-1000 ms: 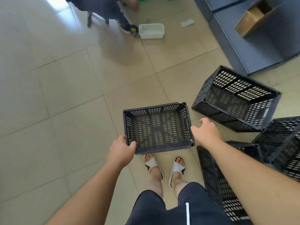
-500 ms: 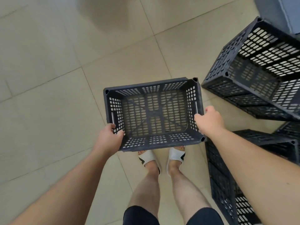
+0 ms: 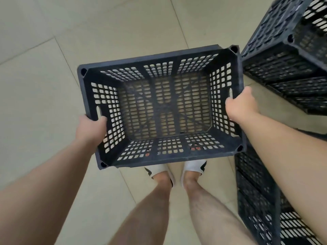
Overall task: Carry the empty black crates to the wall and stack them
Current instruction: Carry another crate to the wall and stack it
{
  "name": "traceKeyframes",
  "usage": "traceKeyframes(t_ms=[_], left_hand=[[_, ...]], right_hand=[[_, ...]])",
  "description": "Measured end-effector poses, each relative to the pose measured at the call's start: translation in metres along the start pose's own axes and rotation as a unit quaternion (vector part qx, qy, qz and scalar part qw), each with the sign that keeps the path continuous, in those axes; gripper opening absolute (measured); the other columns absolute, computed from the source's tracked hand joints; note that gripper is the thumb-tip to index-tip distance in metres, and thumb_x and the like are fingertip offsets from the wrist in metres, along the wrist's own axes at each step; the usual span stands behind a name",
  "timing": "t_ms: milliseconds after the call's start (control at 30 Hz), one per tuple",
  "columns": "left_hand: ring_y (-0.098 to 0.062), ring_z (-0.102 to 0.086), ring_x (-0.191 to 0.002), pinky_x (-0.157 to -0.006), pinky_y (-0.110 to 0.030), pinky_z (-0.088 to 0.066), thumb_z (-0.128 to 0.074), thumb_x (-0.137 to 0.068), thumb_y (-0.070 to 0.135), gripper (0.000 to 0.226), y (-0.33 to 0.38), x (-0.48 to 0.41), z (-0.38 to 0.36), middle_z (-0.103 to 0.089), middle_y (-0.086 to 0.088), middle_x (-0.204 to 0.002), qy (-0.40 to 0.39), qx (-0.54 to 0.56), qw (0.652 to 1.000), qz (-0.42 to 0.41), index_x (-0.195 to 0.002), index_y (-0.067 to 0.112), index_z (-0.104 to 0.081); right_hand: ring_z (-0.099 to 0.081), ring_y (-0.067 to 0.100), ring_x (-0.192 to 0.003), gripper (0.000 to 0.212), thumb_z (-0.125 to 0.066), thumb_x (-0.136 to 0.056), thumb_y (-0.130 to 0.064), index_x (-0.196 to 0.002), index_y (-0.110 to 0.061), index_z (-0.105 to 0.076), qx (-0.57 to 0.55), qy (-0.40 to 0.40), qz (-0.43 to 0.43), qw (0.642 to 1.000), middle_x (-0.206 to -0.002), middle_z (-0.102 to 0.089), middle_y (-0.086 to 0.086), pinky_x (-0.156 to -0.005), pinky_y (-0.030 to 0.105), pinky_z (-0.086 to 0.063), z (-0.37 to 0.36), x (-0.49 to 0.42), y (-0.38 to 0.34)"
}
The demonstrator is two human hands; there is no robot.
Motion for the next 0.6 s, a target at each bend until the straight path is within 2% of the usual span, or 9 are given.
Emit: traceKeyframes(t_ms=[67,133,167,233,300,467,600], left_hand=[[-0.03,-0.068,-0.095,-0.091,-0.051,-0.056,-0.052,-0.082,0.041,0.041,-0.001,-0.011,-0.007,-0.068,-0.002,-0.104,0.008,0.026,1.0,0.011,-0.117,0.021,-0.059],[-0.025,-0.067,-0.092,-0.091,-0.046,-0.056,-0.049,-0.091,0.032,0.014,-0.001,-0.021,-0.013,-0.069,-0.002,-0.095,0.012,0.063,0.998,0.017,-0.093,0.022,-0.059],[-0.022,-0.067,-0.087,-0.089,-0.041,-0.056,-0.048,-0.094,0.028,0.013,-0.003,-0.026,-0.015,-0.07,-0.001,-0.093,0.009,0.077,0.997,0.025,-0.086,0.023,-0.057],[-0.017,-0.064,-0.074,-0.079,-0.035,-0.053,-0.049,-0.096,0.025,0.016,-0.005,-0.033,-0.015,-0.071,-0.003,-0.09,0.004,0.092,0.995,0.033,-0.084,0.019,-0.058],[-0.018,-0.058,-0.065,-0.075,-0.036,-0.049,-0.05,-0.093,0.026,0.018,-0.008,-0.034,-0.014,-0.068,-0.006,-0.083,-0.002,0.091,0.995,0.034,-0.085,0.015,-0.061],[-0.02,-0.053,-0.062,-0.07,-0.036,-0.046,-0.049,-0.092,0.022,0.015,-0.004,-0.009,-0.006,-0.06,-0.006,-0.078,-0.025,0.103,0.994,0.023,-0.092,0.013,-0.06],[-0.023,-0.054,-0.064,-0.068,-0.036,-0.045,-0.05,-0.088,0.03,0.02,0.002,0.026,0.019,-0.062,-0.007,-0.078,-0.052,0.095,0.994,0.021,-0.089,0.013,-0.06]], right_hand=[[-0.055,0.04,-0.113,0.031,-0.042,-0.098,-0.023,-0.127,-0.011,-0.04,-0.014,0.008,-0.003,1.0,-0.129,-0.055,0.015,-0.089,0.047,-0.045,-0.007,-0.01,0.002],[-0.056,0.041,-0.111,0.026,-0.039,-0.101,-0.023,-0.123,-0.01,-0.041,-0.015,0.03,0.004,0.999,-0.124,-0.058,0.016,-0.089,0.048,-0.046,-0.009,-0.015,0.004],[-0.057,0.041,-0.11,0.025,-0.039,-0.101,-0.024,-0.122,-0.01,-0.042,-0.016,0.039,0.014,0.999,-0.122,-0.058,0.016,-0.09,0.05,-0.047,-0.01,-0.017,0.004],[-0.058,0.041,-0.108,0.022,-0.04,-0.101,-0.024,-0.118,-0.01,-0.043,-0.023,0.044,0.029,0.998,-0.119,-0.06,0.016,-0.09,0.053,-0.048,-0.011,-0.018,0.005],[-0.058,0.04,-0.108,0.022,-0.042,-0.101,-0.024,-0.118,-0.011,-0.045,-0.028,0.042,0.032,0.998,-0.119,-0.06,0.016,-0.09,0.052,-0.048,-0.01,-0.017,0.006],[-0.058,0.039,-0.11,0.023,-0.044,-0.101,-0.024,-0.119,-0.011,-0.05,-0.038,0.053,0.023,0.998,-0.12,-0.061,0.014,-0.088,0.045,-0.045,0.015,0.001,0.008],[-0.057,0.04,-0.11,0.02,-0.045,-0.101,-0.023,-0.116,-0.011,-0.05,-0.028,0.066,0.016,0.997,-0.12,-0.061,0.015,-0.087,0.045,-0.045,0.056,0.032,0.016]])
Point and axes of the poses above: each hand's wrist, its own x-axis away from the middle knuckle, its own z-axis out of the back of the hand, y = z × x, the point moved 7 cm from there along -x, towards the middle knuckle
